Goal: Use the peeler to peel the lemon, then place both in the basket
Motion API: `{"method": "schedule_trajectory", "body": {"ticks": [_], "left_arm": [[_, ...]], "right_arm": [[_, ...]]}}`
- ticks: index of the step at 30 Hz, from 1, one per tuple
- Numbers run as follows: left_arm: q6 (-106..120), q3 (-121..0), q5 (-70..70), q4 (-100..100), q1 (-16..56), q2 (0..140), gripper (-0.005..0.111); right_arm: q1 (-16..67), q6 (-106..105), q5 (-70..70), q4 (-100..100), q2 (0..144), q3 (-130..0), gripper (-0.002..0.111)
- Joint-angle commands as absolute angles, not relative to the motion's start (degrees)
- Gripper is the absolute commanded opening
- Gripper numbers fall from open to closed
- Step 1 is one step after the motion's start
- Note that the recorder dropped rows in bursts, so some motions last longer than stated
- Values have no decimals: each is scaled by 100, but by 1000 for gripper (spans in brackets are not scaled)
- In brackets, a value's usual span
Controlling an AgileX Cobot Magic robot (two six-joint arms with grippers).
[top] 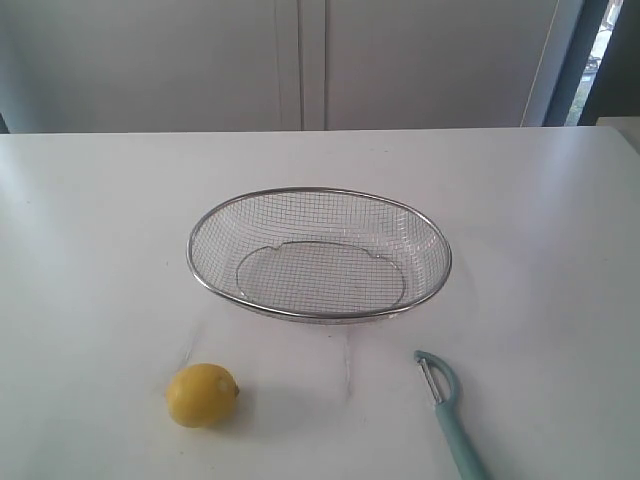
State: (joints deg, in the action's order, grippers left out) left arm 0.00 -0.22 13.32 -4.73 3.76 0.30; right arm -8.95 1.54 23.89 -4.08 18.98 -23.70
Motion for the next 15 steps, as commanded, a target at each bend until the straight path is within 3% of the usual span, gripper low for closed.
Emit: {"method": "schedule_trajectory", "body": {"ticks": [1,15], "left_arm": [[0,0,1337,-507,353,0,0],[0,0,1337,-507,353,0,0]], "right_arm": [[-906,180,2230,-447,1942,-2450,0],[-906,403,2470,-424,1962,-2524,0]]}}
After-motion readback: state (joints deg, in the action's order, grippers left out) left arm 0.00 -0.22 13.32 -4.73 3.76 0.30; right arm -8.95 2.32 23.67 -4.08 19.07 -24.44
